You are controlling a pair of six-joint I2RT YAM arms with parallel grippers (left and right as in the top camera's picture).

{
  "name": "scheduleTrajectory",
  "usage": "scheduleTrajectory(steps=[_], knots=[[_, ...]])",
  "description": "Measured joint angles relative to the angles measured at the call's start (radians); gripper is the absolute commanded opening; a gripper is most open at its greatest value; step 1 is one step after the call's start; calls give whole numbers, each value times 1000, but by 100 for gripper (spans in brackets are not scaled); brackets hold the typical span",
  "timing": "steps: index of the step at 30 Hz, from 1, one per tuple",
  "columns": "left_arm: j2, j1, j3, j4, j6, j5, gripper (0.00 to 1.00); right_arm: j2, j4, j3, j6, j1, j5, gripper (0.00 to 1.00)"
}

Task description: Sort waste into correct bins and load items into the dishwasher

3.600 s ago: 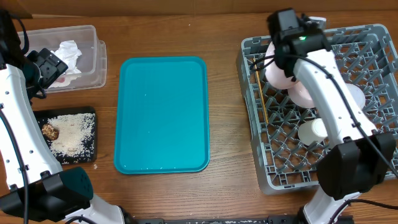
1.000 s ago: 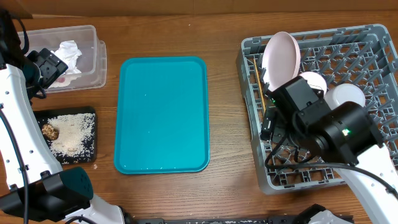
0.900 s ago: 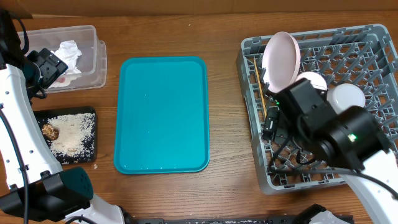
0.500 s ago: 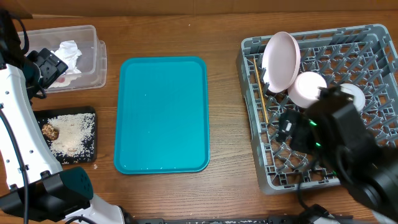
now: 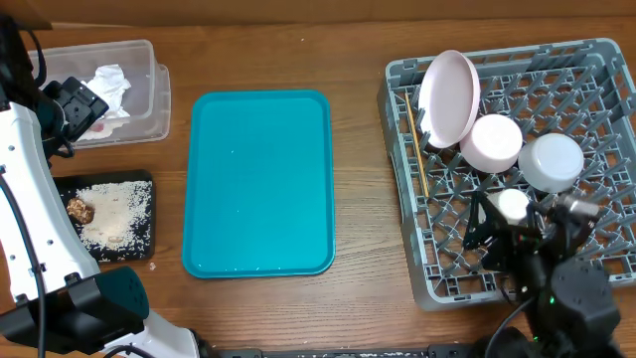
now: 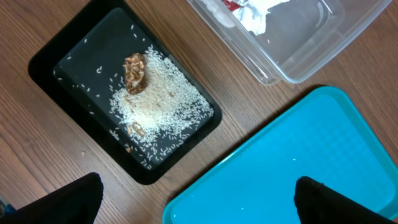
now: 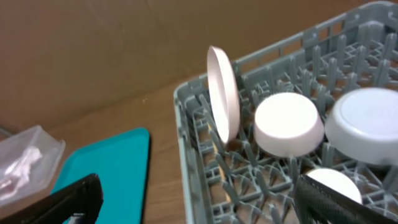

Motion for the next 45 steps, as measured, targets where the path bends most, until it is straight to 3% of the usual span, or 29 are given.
scheduleTrajectory(steps=[6,15,37,45], knots=[[0,0,0,0,0,0,100,-256,309,-356,-55,-122,-137,100],[0,0,0,0,0,0,100,-349,629,-611,-69,-185,-229,100],[0,0,0,0,0,0,100,-369,812,-711,-98,-306,-245,100],[0,0,0,0,0,0,100,-370,763,-723,-151,-317,-269,100]])
